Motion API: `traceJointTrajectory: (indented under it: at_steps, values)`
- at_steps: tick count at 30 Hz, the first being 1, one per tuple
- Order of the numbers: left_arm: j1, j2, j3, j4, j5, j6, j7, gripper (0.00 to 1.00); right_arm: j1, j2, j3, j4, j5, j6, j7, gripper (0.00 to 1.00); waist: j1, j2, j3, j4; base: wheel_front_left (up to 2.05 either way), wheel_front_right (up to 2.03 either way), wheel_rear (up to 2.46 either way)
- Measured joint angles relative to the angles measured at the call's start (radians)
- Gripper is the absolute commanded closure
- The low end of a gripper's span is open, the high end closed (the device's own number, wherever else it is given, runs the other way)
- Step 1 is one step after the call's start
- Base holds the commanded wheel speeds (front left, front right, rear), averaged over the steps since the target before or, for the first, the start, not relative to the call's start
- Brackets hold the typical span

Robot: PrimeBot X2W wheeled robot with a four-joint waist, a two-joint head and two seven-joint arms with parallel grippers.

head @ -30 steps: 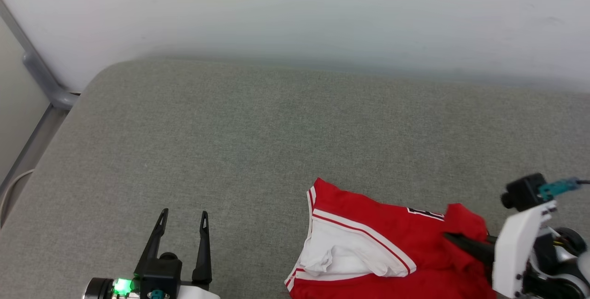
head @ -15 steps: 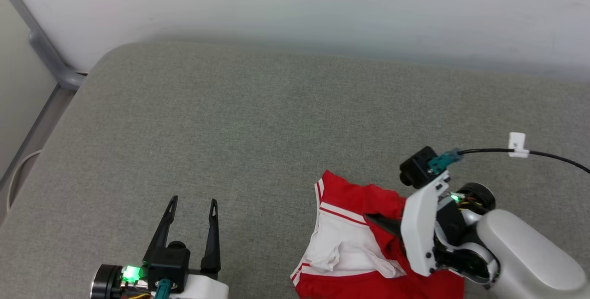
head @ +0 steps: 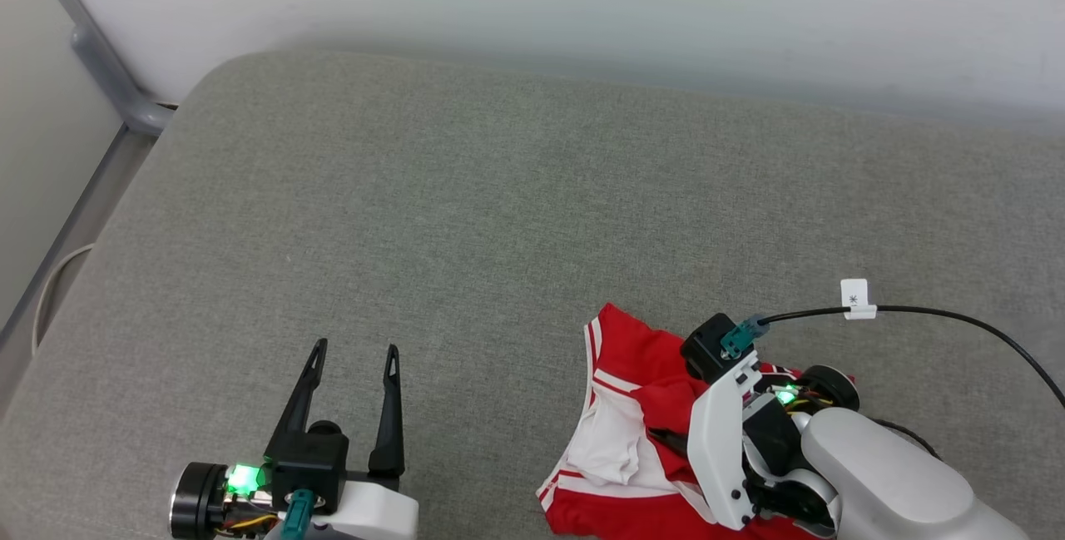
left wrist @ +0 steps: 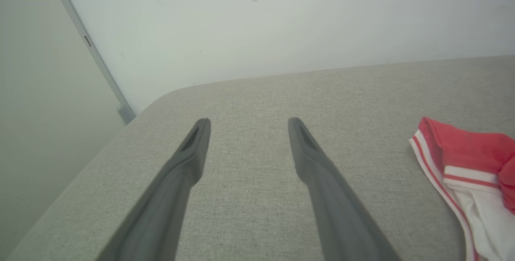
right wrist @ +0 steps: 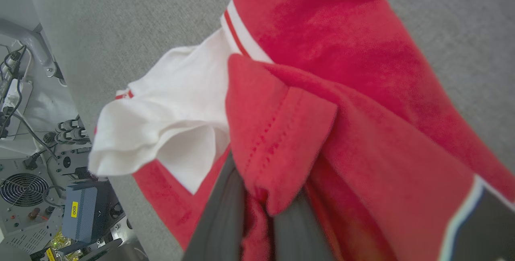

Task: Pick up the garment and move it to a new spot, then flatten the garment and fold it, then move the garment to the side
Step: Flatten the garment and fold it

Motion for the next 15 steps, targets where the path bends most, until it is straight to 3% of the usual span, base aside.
traceJointTrajectory:
  at_steps: [2,3,5,10,15]
  values:
    - [0.000,0.000,0.005,0.002,0.001,0.000,0.000,0.00,-0.007,0.000,0.012,0.014,0.003,0.000,-0.035,0.98,0.0000,0.0000,-0.005,-0.003,0.00,0.00,0.00]
    - [0.001,0.000,0.006,0.003,0.001,0.000,0.000,0.00,-0.010,-0.001,0.017,0.016,0.007,0.000,-0.049,0.05,0.0000,0.0000,-0.009,-0.005,0.00,0.00,0.00]
    - [0.007,0.000,0.007,0.006,0.002,0.000,0.000,0.00,-0.014,-0.006,0.027,0.012,0.016,0.000,-0.080,0.00,0.0000,0.0000,-0.019,-0.010,0.00,0.00,0.00]
    - [0.017,0.002,0.011,0.010,0.006,0.000,0.000,0.00,-0.022,-0.050,0.026,-0.054,0.028,0.000,-0.180,0.00,0.0000,0.0000,-0.048,-0.026,0.00,0.00,0.00]
    - [0.036,0.006,0.016,0.011,0.006,-0.001,0.000,0.00,-0.017,-0.111,-0.043,-0.120,0.019,0.000,-0.295,0.00,0.0000,0.0000,-0.074,-0.045,0.00,0.00,0.00]
